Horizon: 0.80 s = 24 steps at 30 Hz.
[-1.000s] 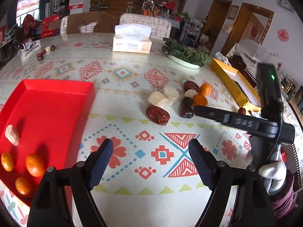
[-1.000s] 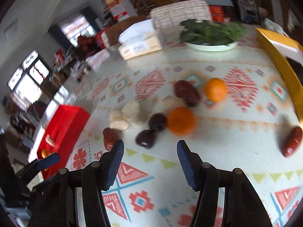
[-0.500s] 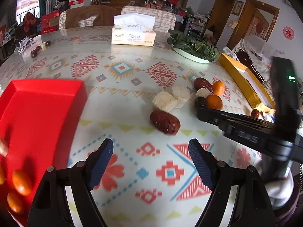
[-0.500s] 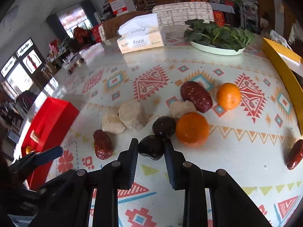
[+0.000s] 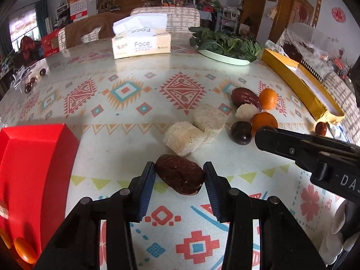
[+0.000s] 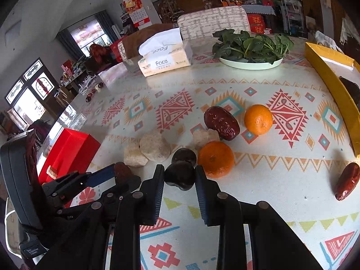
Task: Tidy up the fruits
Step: 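Carry date and plum over the red tray and open both tools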
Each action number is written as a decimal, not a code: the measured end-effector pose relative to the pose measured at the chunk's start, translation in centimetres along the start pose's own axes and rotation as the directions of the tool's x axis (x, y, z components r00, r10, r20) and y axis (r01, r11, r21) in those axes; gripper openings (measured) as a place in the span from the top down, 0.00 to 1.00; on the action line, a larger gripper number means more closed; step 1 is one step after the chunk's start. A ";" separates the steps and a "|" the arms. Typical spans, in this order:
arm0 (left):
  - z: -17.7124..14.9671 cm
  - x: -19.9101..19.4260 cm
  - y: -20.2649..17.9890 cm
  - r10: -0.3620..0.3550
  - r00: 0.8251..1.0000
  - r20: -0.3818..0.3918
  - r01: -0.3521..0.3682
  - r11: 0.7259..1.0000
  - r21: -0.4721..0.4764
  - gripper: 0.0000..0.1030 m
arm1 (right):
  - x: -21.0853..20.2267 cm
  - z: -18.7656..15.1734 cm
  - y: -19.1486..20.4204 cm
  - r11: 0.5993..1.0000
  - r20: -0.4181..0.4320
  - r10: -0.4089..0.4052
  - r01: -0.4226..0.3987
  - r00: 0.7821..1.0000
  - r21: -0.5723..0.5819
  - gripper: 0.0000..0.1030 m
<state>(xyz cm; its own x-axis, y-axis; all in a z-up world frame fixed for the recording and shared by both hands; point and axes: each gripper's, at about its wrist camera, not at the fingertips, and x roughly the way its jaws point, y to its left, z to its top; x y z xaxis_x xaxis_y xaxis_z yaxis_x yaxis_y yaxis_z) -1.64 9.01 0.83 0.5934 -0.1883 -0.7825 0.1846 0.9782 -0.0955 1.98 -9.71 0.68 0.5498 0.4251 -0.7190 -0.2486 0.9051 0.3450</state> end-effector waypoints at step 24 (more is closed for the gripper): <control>-6.9 -12.0 20.2 0.099 0.986 0.136 -0.022 0.877 -0.480 0.58 | 0.3 -2.3 14.3 0.939 -0.127 0.314 -0.328 0.941 -0.106 0.70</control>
<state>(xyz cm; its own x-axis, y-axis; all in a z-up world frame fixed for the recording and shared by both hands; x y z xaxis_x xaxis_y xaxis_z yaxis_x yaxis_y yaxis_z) -10.41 31.63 4.05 0.7095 -0.1010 -0.6974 -0.2275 0.9039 -0.3623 -3.26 3.37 4.06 0.3378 0.6857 -0.6448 -0.4984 0.7114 0.4955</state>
